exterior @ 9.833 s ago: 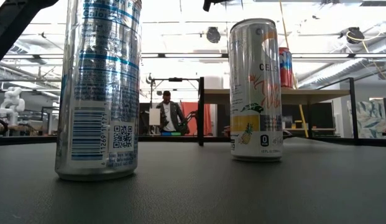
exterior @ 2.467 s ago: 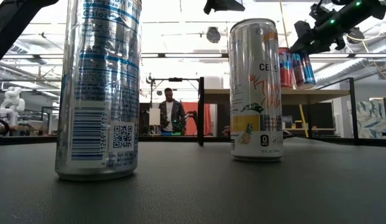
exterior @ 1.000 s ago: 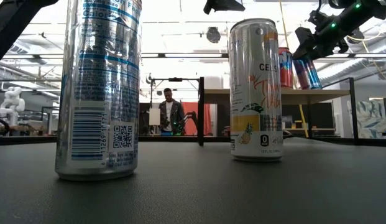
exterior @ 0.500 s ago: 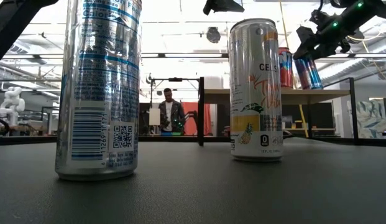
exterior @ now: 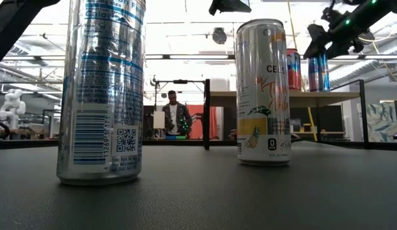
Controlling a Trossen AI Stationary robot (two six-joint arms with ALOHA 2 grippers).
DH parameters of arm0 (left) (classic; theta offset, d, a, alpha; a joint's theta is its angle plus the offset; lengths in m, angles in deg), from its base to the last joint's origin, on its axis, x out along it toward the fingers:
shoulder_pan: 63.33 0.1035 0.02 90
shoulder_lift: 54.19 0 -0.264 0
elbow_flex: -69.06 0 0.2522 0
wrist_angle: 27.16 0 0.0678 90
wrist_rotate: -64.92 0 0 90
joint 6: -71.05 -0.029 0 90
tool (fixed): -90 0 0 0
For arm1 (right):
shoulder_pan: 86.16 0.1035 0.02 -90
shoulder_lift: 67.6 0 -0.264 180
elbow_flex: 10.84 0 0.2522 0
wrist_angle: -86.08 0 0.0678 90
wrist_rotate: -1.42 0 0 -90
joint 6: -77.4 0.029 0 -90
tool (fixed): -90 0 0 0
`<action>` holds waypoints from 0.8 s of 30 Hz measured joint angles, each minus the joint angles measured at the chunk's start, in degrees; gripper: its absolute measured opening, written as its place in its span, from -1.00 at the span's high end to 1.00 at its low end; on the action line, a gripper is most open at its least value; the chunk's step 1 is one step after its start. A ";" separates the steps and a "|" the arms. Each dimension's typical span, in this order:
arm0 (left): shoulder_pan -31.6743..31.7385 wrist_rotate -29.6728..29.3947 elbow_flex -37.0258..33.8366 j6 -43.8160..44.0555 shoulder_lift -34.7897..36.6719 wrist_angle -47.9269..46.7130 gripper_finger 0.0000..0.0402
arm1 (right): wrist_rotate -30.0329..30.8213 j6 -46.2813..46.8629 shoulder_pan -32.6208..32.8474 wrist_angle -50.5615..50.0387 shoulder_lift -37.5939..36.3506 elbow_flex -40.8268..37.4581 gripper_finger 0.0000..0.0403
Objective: Place canned beverage on shelf
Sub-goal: Put the middle blue soda can on the shelf
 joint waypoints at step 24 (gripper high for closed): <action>0.00 -1.31 0.00 -0.37 0.00 -1.53 -0.70 | -12.27 13.82 0.92 -38.46 -7.99 15.82 -0.18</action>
